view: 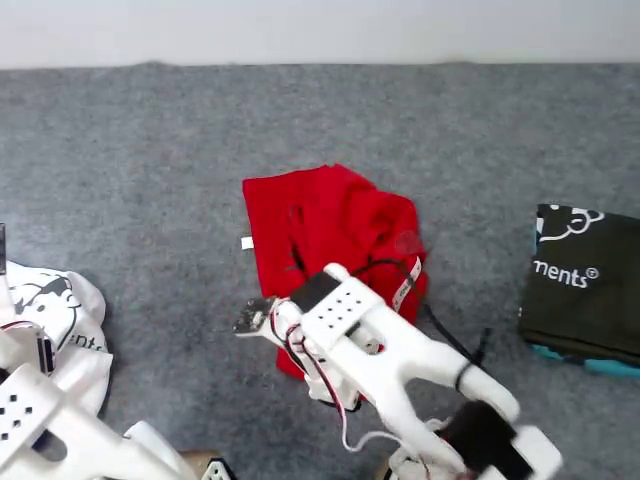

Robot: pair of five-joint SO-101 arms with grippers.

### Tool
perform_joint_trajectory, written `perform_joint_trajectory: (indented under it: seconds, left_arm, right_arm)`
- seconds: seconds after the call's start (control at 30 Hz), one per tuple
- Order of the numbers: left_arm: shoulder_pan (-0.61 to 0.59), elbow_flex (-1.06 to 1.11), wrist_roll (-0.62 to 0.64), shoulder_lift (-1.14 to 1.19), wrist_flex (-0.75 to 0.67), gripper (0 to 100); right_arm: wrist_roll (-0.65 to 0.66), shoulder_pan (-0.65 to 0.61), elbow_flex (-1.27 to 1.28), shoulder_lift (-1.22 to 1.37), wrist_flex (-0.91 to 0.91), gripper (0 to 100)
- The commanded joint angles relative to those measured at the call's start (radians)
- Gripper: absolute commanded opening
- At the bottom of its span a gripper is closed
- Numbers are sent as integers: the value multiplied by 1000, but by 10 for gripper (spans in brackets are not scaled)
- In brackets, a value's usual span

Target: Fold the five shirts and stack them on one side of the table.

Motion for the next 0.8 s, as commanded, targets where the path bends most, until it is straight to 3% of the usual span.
perform_joint_trajectory:
  seconds: [0.0,0.2,0.43,0.77]
  left_arm:
    - [-5,-35,-9,-18,3,141]
    - [-2,-33,-9,-17,2,141]
    - [-2,-33,-9,-17,2,141]
    - [-2,-33,-9,-17,3,141]
  right_arm:
    - [-8,-24,-44,-119,71,237]
    - [-15,-107,-28,-99,102,237]
    - [-9,-111,23,25,-41,237]
    - [-9,-111,25,147,-90,237]
